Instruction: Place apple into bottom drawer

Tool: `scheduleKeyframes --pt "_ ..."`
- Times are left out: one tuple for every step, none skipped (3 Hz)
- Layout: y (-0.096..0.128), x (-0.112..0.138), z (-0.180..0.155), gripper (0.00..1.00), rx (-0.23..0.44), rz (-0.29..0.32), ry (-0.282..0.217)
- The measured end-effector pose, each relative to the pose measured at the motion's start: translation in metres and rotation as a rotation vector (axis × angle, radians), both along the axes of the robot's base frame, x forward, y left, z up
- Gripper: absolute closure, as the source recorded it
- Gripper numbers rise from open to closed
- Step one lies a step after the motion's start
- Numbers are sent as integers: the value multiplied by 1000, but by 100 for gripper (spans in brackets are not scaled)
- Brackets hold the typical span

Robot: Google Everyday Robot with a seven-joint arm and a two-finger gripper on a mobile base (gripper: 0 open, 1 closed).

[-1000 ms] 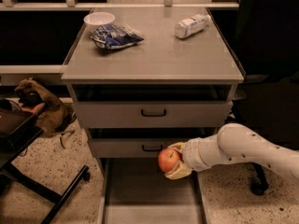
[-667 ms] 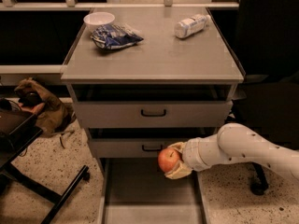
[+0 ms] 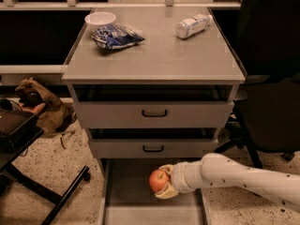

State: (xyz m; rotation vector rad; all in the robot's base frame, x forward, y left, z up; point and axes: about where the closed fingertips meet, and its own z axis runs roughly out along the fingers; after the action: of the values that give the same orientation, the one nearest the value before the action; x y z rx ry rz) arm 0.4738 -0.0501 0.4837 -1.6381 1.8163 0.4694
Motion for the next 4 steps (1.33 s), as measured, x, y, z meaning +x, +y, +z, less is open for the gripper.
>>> scheduleKeyframes --pt "16 -10 -72 100 12 -61 39" --pt "18 -5 -110 100 39 -125 54" --pt "18 -5 -110 100 39 -125 54" --pt "19 -1 -138 100 39 -152 76"
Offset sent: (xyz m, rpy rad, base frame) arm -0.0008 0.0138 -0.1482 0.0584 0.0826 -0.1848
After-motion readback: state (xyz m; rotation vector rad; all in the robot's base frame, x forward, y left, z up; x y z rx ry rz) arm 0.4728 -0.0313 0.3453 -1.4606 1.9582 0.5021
